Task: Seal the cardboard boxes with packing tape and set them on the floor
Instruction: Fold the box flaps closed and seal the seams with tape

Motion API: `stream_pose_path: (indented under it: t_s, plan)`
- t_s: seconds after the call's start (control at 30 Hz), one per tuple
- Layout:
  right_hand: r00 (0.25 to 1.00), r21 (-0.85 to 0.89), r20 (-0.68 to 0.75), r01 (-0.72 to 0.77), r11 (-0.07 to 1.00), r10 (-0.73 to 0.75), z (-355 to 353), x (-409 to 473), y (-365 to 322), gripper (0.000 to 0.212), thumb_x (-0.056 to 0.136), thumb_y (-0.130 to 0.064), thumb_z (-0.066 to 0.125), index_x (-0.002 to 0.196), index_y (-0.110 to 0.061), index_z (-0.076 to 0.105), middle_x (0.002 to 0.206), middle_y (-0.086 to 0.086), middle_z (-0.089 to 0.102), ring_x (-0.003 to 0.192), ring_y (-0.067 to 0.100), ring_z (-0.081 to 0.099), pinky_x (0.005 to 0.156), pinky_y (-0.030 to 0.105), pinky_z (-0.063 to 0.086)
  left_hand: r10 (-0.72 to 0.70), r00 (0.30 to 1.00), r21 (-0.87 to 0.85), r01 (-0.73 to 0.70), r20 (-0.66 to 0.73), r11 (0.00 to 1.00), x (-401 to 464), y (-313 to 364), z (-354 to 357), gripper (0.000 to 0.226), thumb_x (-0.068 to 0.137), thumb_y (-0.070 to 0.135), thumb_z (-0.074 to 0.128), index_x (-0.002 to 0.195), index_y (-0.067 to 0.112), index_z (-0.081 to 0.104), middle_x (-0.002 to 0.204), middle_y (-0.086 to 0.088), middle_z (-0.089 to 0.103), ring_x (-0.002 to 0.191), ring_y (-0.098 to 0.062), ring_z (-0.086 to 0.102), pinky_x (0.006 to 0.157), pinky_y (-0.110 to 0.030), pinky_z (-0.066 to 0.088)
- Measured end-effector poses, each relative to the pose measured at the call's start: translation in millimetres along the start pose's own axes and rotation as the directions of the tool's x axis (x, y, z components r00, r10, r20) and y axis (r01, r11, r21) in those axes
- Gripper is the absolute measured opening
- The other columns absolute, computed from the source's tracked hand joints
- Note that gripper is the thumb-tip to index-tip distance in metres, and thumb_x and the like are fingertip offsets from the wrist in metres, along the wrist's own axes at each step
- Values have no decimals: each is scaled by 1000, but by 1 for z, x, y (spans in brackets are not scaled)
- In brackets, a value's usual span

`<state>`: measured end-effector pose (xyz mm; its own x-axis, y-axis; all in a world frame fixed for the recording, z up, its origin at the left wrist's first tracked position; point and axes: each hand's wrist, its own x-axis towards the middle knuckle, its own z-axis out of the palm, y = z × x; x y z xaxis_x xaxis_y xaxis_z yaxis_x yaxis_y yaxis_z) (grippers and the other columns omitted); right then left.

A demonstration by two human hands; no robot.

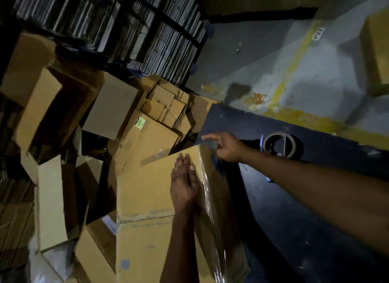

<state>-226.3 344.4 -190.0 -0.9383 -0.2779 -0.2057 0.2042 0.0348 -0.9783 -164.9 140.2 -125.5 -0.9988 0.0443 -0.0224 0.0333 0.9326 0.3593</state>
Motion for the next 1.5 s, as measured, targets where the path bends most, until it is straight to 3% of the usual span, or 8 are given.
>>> stream_pose_path:
  t_s: [0.3, 0.47, 0.6, 0.7, 0.87, 1.13, 1.37, 1.5]
  plan:
    - [983, -169, -68, 157, 973, -171, 64, -47, 38, 88, 78, -1, 48, 161, -12, 21, 169, 3, 15, 156, 17, 12, 127, 30, 13, 50, 995, 1, -50, -81, 999, -1, -10, 16, 58, 107, 45, 29, 157, 19, 44, 165, -2, 36, 157, -16, 24, 128, -32, 13]
    - [970, -276, -56, 214, 937, -238, 64, -66, 56, 84, 73, -16, 43, 157, -19, 38, 164, -1, 33, 150, 29, 33, 120, 46, 33, 64, 994, -21, -66, -87, 998, -4, -8, 16, 54, 108, 39, 33, 157, 18, 44, 165, -4, 37, 157, -16, 23, 129, -40, 17]
    - [955, -56, -267, 119, 991, -130, 40, -62, 7, 49, 99, -45, 59, 143, -25, 58, 137, 3, 65, 121, 10, 60, 94, 16, 44, 54, 995, -24, -57, -87, 998, -4, -7, 16, 54, 108, 40, 32, 157, 18, 43, 165, -4, 37, 157, -16, 22, 129, -42, 17]
    - [963, 221, -258, -19, 975, 77, 26, -31, -31, 72, 81, -69, 70, 138, -26, 63, 144, -1, 60, 131, 13, 54, 108, 36, 44, 58, 994, -17, -60, -91, 998, -5, -4, 17, 54, 109, 41, 32, 157, 20, 42, 165, -3, 36, 157, -13, 20, 129, -43, 17]
    - [980, 368, -195, 37, 929, 38, 30, 5, -10, 21, 80, -29, 86, 98, -21, 81, 103, -7, 78, 105, 7, 70, 102, 35, 55, 70, 994, -21, -72, -84, 997, -5, -6, 16, 54, 109, 42, 31, 158, 22, 41, 166, -2, 33, 156, -10, 17, 129, -41, 15]
    - [975, 570, -217, 84, 818, 51, 41, 25, 25, 13, 83, -15, 83, 92, -24, 78, 98, -5, 79, 99, 7, 71, 91, 28, 56, 62, 994, -44, -66, -86, 997, -4, -9, 17, 52, 110, 41, 33, 158, 21, 42, 166, -2, 33, 157, -12, 18, 129, -39, 13]
    - [912, 303, -408, 174, 937, -38, 51, 2, 33, 27, 99, -16, 66, 125, -9, 72, 119, -4, 72, 110, -1, 66, 93, 26, 51, 54, 995, -49, -58, -87, 997, -6, -4, 14, 53, 110, 40, 32, 158, 21, 40, 166, -1, 33, 156, -11, 18, 130, -41, 13]
    - [939, 43, -285, 215, 976, -194, 83, -35, 21, 64, 107, -44, 39, 162, -17, 21, 169, -5, 14, 155, 4, 10, 124, 21, 12, 53, 995, -35, -56, -84, 998, -6, -5, 14, 54, 109, 40, 31, 159, 22, 40, 167, 1, 32, 157, -12, 18, 130, -40, 13]
